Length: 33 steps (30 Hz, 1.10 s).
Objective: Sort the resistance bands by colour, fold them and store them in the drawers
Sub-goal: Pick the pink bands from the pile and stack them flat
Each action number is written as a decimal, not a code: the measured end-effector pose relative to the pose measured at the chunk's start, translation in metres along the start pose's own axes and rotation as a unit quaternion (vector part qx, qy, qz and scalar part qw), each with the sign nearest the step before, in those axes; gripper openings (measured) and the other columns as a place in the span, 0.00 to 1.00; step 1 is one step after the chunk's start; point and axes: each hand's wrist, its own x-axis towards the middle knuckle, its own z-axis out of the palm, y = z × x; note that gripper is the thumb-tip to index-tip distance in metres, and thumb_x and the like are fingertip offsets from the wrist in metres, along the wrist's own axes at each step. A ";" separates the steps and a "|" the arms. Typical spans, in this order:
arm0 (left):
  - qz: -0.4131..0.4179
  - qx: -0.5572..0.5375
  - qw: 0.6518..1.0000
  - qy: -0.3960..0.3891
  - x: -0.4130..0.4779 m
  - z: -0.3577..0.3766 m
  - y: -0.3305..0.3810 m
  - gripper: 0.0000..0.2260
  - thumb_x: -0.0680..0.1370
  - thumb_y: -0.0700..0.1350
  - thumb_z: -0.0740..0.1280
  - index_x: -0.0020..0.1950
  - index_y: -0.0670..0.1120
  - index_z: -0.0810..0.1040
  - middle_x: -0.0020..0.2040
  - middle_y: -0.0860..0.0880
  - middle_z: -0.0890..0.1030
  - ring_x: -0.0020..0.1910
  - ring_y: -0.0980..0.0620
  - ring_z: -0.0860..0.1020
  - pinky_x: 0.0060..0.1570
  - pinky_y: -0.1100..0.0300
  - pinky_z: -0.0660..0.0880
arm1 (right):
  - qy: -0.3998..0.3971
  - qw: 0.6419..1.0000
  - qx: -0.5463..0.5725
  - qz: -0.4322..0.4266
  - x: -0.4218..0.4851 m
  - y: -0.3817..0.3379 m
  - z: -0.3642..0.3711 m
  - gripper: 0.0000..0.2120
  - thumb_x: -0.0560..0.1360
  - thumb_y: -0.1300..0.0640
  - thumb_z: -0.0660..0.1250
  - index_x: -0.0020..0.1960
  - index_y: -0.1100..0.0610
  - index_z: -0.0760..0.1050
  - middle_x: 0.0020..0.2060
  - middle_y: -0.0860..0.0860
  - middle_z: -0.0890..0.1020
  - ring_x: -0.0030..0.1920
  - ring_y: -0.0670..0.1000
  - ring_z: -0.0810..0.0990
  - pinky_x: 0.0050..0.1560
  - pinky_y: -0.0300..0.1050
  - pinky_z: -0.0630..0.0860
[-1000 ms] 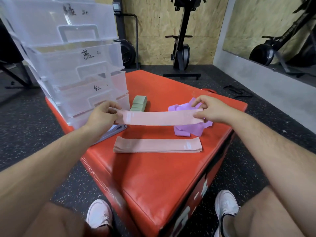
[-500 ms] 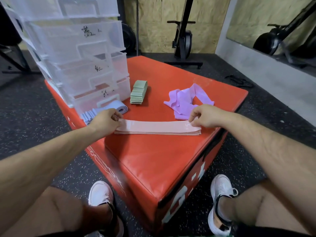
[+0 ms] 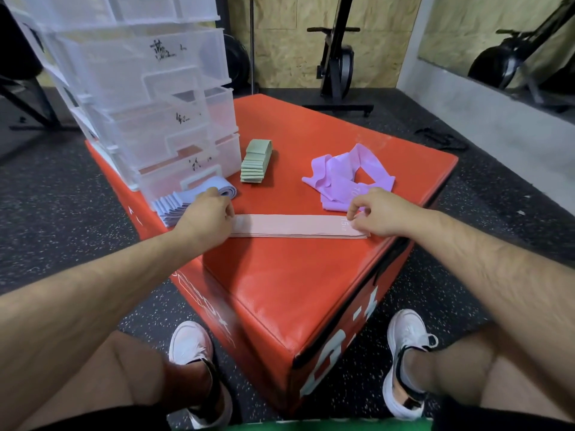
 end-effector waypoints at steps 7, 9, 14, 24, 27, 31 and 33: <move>0.209 -0.061 0.976 -0.027 0.006 0.018 0.052 0.07 0.74 0.39 0.69 0.50 0.46 0.83 0.49 0.52 0.74 0.50 0.51 0.75 0.53 0.62 0.68 | 0.002 0.992 0.062 0.106 -0.004 0.006 -0.014 0.09 0.71 0.54 0.72 0.48 0.55 0.78 0.38 0.49 0.82 0.35 0.49 0.79 0.37 0.42 0.72; 0.231 -0.067 0.970 -0.045 0.010 0.025 0.061 0.07 0.76 0.41 0.69 0.53 0.47 0.83 0.50 0.52 0.74 0.52 0.52 0.75 0.55 0.63 0.68 | -0.030 0.985 0.085 0.149 -0.003 0.007 -0.013 0.09 0.70 0.54 0.72 0.45 0.60 0.81 0.36 0.55 0.85 0.33 0.51 0.79 0.37 0.42 0.72; 0.253 -0.061 0.963 -0.071 0.015 0.032 0.060 0.06 0.76 0.46 0.71 0.52 0.50 0.83 0.49 0.53 0.78 0.50 0.50 0.78 0.56 0.50 0.75 | -0.070 0.957 0.184 0.213 -0.001 0.004 -0.010 0.06 0.70 0.58 0.73 0.42 0.58 0.77 0.28 0.51 0.80 0.32 0.49 0.77 0.34 0.42 0.69; 0.277 -0.062 0.957 -0.061 0.012 0.029 0.054 0.05 0.77 0.43 0.72 0.52 0.47 0.83 0.48 0.50 0.80 0.49 0.50 0.78 0.56 0.55 0.73 | -0.067 0.929 0.270 0.244 0.002 0.001 -0.006 0.11 0.70 0.59 0.74 0.52 0.56 0.78 0.41 0.49 0.82 0.38 0.46 0.80 0.31 0.40 0.68; 0.275 -0.061 0.958 -0.062 0.013 0.031 0.053 0.05 0.76 0.42 0.72 0.52 0.47 0.82 0.48 0.51 0.80 0.49 0.50 0.78 0.56 0.57 0.73 | -0.069 0.933 0.275 0.222 0.001 0.000 -0.006 0.10 0.71 0.60 0.73 0.52 0.57 0.79 0.45 0.51 0.85 0.44 0.48 0.85 0.32 0.40 0.72; 0.270 -0.060 0.959 -0.066 0.014 0.029 0.055 0.06 0.75 0.40 0.73 0.51 0.46 0.83 0.48 0.51 0.80 0.50 0.51 0.78 0.55 0.63 0.70 | -0.073 0.926 0.303 0.211 0.001 0.004 -0.012 0.11 0.71 0.63 0.73 0.53 0.63 0.79 0.45 0.57 0.87 0.40 0.50 0.86 0.33 0.41 0.79; 0.264 -0.068 0.959 -0.075 0.016 0.028 0.058 0.06 0.75 0.40 0.72 0.51 0.45 0.83 0.49 0.50 0.81 0.50 0.51 0.78 0.55 0.62 0.71 | -0.069 0.924 0.312 0.208 -0.001 0.009 -0.019 0.12 0.71 0.64 0.73 0.53 0.65 0.79 0.46 0.59 0.86 0.38 0.50 0.86 0.37 0.42 0.82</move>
